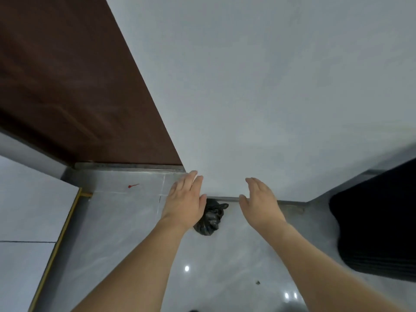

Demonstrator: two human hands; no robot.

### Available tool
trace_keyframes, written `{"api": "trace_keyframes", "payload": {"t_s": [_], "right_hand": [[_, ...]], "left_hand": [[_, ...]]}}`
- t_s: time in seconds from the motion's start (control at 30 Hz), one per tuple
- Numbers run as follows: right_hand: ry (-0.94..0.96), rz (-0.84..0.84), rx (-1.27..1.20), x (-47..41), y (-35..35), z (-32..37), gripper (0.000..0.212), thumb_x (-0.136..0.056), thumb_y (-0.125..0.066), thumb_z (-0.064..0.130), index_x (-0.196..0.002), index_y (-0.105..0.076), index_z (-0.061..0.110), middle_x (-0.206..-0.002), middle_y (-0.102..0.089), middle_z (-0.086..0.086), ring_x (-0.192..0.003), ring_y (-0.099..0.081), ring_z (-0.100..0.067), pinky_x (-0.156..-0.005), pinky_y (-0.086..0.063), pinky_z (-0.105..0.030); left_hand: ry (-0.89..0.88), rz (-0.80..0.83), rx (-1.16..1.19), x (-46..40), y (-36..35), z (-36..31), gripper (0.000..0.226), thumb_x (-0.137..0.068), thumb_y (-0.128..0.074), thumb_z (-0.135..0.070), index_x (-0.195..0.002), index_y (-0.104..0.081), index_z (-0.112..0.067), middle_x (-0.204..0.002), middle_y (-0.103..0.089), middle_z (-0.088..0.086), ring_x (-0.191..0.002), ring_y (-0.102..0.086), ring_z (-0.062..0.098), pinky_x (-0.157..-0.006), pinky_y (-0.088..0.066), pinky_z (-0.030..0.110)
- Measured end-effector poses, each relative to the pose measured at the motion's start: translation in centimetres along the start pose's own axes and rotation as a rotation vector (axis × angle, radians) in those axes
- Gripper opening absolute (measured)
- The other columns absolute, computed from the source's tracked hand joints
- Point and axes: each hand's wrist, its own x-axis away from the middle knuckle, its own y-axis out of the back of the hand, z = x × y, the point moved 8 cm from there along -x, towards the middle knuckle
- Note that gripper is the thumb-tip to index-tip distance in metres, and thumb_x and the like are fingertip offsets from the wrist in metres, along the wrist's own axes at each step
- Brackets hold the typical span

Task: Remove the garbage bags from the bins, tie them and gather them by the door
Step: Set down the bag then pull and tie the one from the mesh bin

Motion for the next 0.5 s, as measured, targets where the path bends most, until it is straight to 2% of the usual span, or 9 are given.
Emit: {"api": "trace_keyframes", "payload": {"t_s": [0.07, 0.2, 0.33, 0.5], "right_hand": [[0.039, -0.044, 0.037, 4.6, 7.5, 2.8, 0.053, -0.099, -0.040, 0.026, -0.147, -0.029, 0.005, -0.153, -0.031, -0.010, -0.143, -0.025, -0.023, -0.118, -0.016, -0.032], [0.119, -0.153, 0.084, 13.5, 20.3, 7.5, 0.054, -0.098, -0.041, 0.024, -0.147, -0.029, 0.004, -0.153, -0.032, -0.011, -0.143, -0.025, -0.025, -0.118, -0.016, -0.032], [0.162, -0.286, 0.104, 20.4, 28.8, 10.1, 0.054, -0.097, -0.042, 0.022, -0.146, -0.030, 0.003, -0.152, -0.033, -0.012, -0.142, -0.026, -0.026, -0.118, -0.017, -0.035], [0.202, -0.382, 0.100, 24.8, 32.8, 11.8, 0.054, -0.096, -0.042, 0.021, -0.145, -0.031, 0.003, -0.152, -0.034, -0.012, -0.142, -0.027, -0.025, -0.118, -0.017, -0.033]], "left_hand": [[-0.014, -0.094, -0.002, 3.1, 8.2, -3.1, 0.053, -0.097, -0.044, -0.033, -0.145, -0.036, -0.012, -0.155, -0.026, 0.006, -0.143, -0.024, 0.026, -0.117, -0.023, 0.043], [-0.071, -0.328, -0.002, 9.7, 22.7, -9.1, 0.050, -0.090, -0.052, -0.030, -0.133, -0.050, -0.005, -0.141, -0.047, 0.014, -0.130, -0.044, 0.034, -0.107, -0.037, 0.052], [-0.123, -0.442, -0.061, 15.1, 32.7, -13.4, 0.052, -0.097, -0.047, -0.032, -0.142, -0.040, -0.008, -0.150, -0.036, 0.011, -0.139, -0.032, 0.029, -0.115, -0.025, 0.047], [-0.144, -0.519, -0.122, 18.1, 38.7, -15.5, 0.053, -0.100, -0.037, -0.036, -0.147, -0.030, -0.012, -0.155, -0.027, 0.007, -0.143, -0.022, 0.026, -0.119, -0.016, 0.043]]}}
